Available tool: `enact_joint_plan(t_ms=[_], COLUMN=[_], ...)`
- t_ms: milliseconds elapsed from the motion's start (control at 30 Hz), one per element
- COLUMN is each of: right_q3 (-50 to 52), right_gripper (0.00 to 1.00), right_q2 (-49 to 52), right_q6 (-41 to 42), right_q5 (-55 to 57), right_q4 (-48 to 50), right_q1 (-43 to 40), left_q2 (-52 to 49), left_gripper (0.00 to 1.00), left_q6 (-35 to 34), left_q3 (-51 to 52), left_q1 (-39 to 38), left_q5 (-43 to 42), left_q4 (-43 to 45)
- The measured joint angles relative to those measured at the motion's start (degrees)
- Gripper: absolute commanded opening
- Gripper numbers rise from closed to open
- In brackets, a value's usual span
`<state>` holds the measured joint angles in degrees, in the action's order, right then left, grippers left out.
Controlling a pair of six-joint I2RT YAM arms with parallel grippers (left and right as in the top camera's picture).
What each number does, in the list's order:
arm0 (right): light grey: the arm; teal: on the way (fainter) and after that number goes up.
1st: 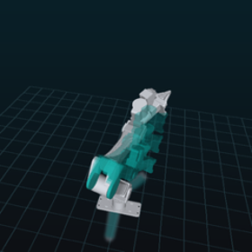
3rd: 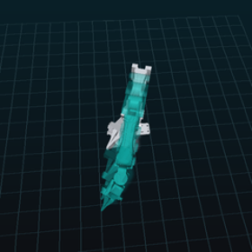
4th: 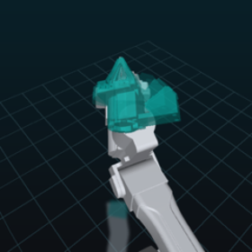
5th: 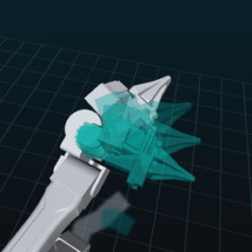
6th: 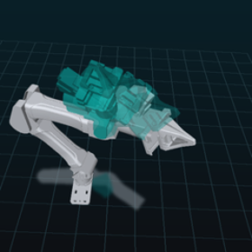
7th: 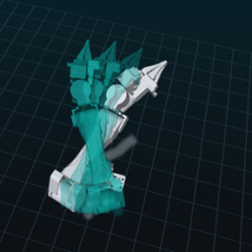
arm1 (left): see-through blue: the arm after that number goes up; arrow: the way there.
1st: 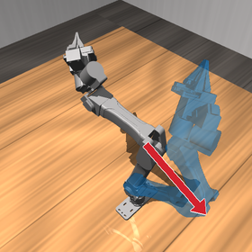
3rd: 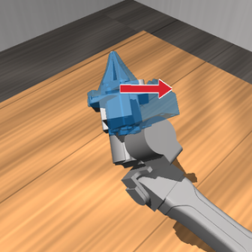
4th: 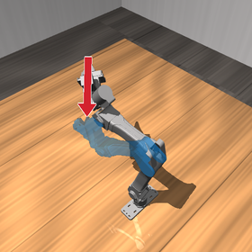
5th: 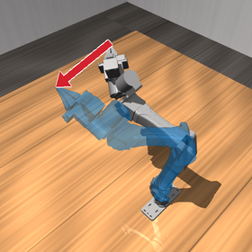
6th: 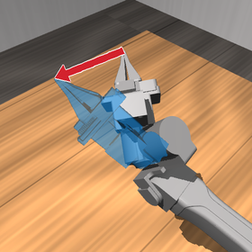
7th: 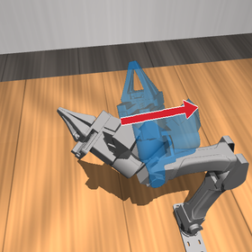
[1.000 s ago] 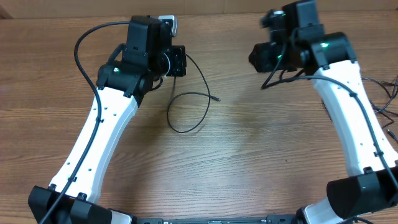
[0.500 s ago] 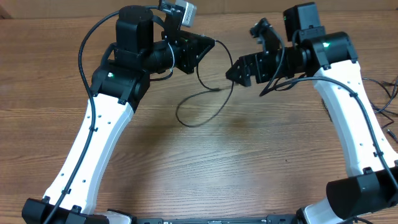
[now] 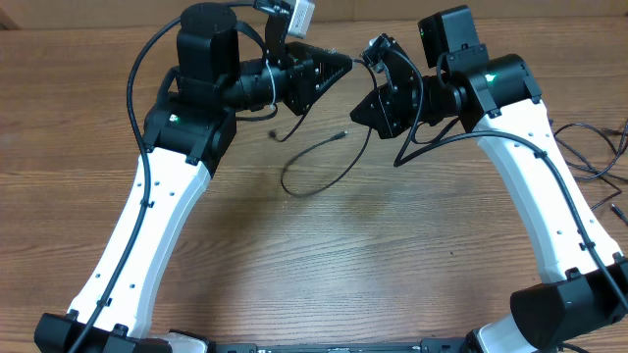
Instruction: Untangle cables
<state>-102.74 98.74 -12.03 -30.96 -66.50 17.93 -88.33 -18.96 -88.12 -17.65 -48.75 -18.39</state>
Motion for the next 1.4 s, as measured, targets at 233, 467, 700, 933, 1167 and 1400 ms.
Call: enact_joint_plan(t_ms=[233,467,700,933,1167,1400], right_q3=[0.0,0.0,0.0,0.0,0.0,0.0], right_gripper=[0.04,0.04,0.04,0.04,0.04,0.04], right_q2=[0.0,0.0,0.0,0.0,0.0,0.0], right_q6=[7.9,13.6,16.0,17.9,18.4,18.5], right_q5=[20.3,38.7,46.1,48.6,48.7,54.0], right_q4=[-0.1,-0.9,-1.1,-1.2,-2.5,-0.7], right_q1=[0.3,0.3,0.0,-3.7,-8.3,-8.4], left_q2=[0.0,0.0,0.0,0.0,0.0,0.0], left_gripper=[0.04,0.5,0.68,0.73,0.76,0.8], left_q6=[1.8,3.1,3.0,3.0,3.0,2.9], left_q3=[0.0,0.0,0.0,0.0,0.0,0.0], left_q1=[-0.4,-0.7,-0.6,-0.6,-0.6,-0.6], left_q5=[11.3,30.0,44.5,48.7,49.7,51.5], left_q4=[-12.9,-24.4,-31.8,-34.1,-35.8,-37.7])
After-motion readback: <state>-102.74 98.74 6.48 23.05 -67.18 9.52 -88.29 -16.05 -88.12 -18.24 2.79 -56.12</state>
